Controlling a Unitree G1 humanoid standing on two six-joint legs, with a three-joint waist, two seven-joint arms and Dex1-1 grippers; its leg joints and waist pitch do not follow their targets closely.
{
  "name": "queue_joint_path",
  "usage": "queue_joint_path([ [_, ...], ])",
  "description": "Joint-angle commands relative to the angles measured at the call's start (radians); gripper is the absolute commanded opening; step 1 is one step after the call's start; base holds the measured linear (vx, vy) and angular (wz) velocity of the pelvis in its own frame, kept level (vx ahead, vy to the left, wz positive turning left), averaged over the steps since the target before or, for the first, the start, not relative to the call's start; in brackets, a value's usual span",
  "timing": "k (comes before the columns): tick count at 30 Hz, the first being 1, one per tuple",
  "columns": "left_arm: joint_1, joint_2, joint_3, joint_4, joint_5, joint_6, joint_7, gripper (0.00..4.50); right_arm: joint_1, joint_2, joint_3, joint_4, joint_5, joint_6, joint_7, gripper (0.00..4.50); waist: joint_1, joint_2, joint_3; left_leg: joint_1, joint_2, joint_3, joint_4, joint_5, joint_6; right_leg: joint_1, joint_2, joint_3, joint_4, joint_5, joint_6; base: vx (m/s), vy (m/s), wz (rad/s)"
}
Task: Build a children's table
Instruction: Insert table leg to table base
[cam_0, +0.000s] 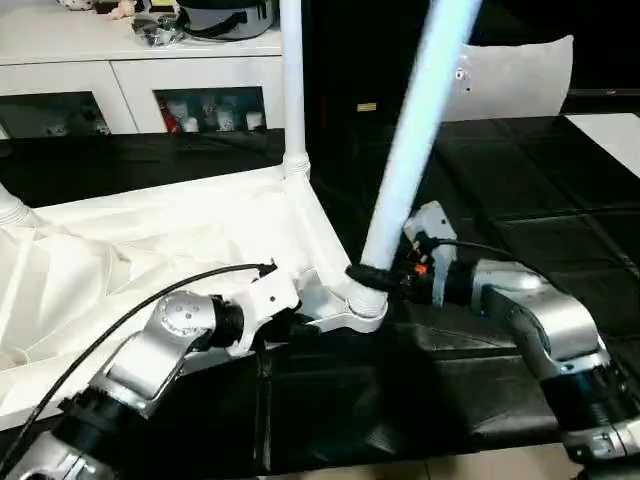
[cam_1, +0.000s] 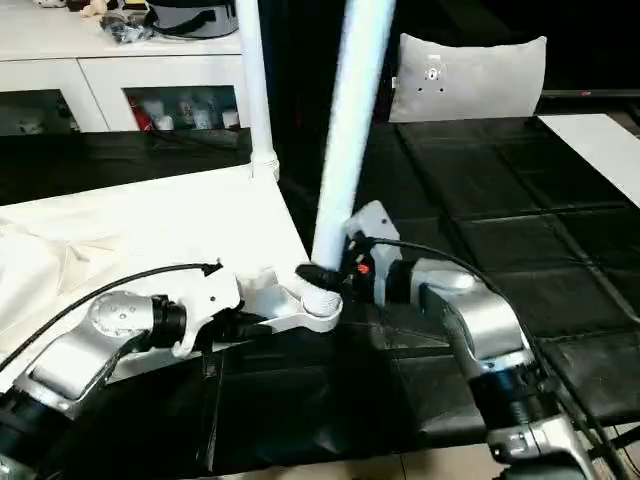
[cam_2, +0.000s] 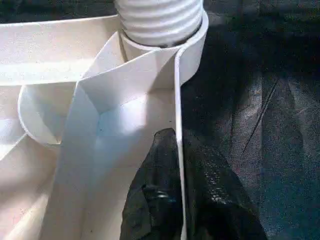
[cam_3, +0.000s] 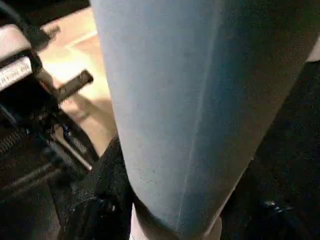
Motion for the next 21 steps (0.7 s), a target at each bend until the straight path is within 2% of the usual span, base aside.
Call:
queue_joint_path([
  [1,-0.001,0.007,-0.018,0.014,0.007,-0.008,-0.027,0.01,-0.022,-0.007,0.017,0.019,-0.009,0.006,0.011,1.89,0.002,-0.01,-0.067,-0.007,0.018,0.008,-0.068,-0.113,0.046,0.066,-0.057,0.06,-0.061,-0.332,-0.109,0.0,0.0,0.0],
  [2,-0.005,0.01,-0.023,0.02,0.004,-0.018,-0.052,0.0,-0.033,-0.016,0.036,0.036,-0.022,0.011,0.023,1.89,0.001,-0.014,-0.066,-0.007,0.018,0.008,-0.069,-0.113,0.047,0.065,-0.057,0.06,-0.061,-0.336,-0.112,0.0,0.0,0.0],
  [4,-0.008,0.011,-0.026,0.023,0.005,-0.023,-0.062,0.0,-0.037,-0.019,0.042,0.042,-0.026,0.013,0.029,1.89,0.002,-0.011,-0.065,-0.006,0.018,0.008,-0.069,-0.121,0.045,0.065,-0.058,0.06,-0.064,-0.351,-0.107,0.0,0.0,0.0],
  [5,-0.016,0.014,-0.036,0.033,0.009,-0.044,-0.093,0.0,-0.046,-0.025,0.054,0.058,-0.036,0.014,0.042,1.89,0.002,-0.02,-0.066,-0.007,0.018,0.009,-0.069,-0.116,0.046,0.065,-0.058,0.06,-0.062,-0.351,-0.105,0.0,0.0,0.0],
  [8,-0.023,0.018,-0.046,0.04,0.008,-0.063,-0.128,0.0,-0.056,-0.026,0.062,0.075,-0.043,0.012,0.057,1.89,0.002,-0.014,-0.067,-0.006,0.02,0.008,-0.07,-0.114,0.044,0.064,-0.058,0.061,-0.061,-0.336,-0.11,0.0,0.0,0.0],
  [11,-0.035,0.021,-0.06,0.048,0.005,-0.081,-0.168,0.0,-0.071,-0.019,0.069,0.108,-0.049,0.001,0.076,1.89,0.001,-0.016,-0.068,-0.005,0.021,0.008,-0.07,-0.125,0.042,0.065,-0.059,0.062,-0.059,-0.32,-0.119,0.0,0.0,0.0],
  [17,-0.083,0.004,-0.07,0.104,0.028,-0.125,-0.196,0.0,-0.085,0.01,0.051,0.19,-0.032,-0.012,0.093,1.88,0.005,-0.012,-0.065,0.002,0.021,0.007,-0.072,-0.177,0.025,0.061,-0.06,0.06,-0.069,-0.377,-0.111,0.0,0.0,0.0],
  [18,-0.088,0.003,-0.069,0.114,0.038,-0.131,-0.183,0.0,-0.077,0.01,0.045,0.19,-0.026,-0.012,0.095,1.88,0.006,-0.014,-0.065,0.002,0.022,0.007,-0.073,-0.181,0.021,0.063,-0.06,0.06,-0.067,-0.375,-0.11,0.0,0.0,0.0],
  [19,-0.091,0.002,-0.068,0.12,0.045,-0.134,-0.176,0.0,-0.072,0.01,0.041,0.19,-0.022,-0.012,0.096,1.88,0.007,-0.011,-0.065,0.001,0.021,0.006,-0.073,-0.184,0.021,0.064,-0.06,0.059,-0.068,-0.378,-0.108,0.0,0.0,0.0],
  [21,-0.096,-0.001,-0.061,0.136,0.052,-0.136,-0.157,0.0,-0.05,0.007,0.026,0.184,-0.011,-0.018,0.099,1.88,0.009,-0.012,-0.063,0.004,0.02,0.007,-0.074,-0.199,0.022,0.063,-0.061,0.058,-0.074,-0.406,-0.098,0.0,0.0,0.0],
])
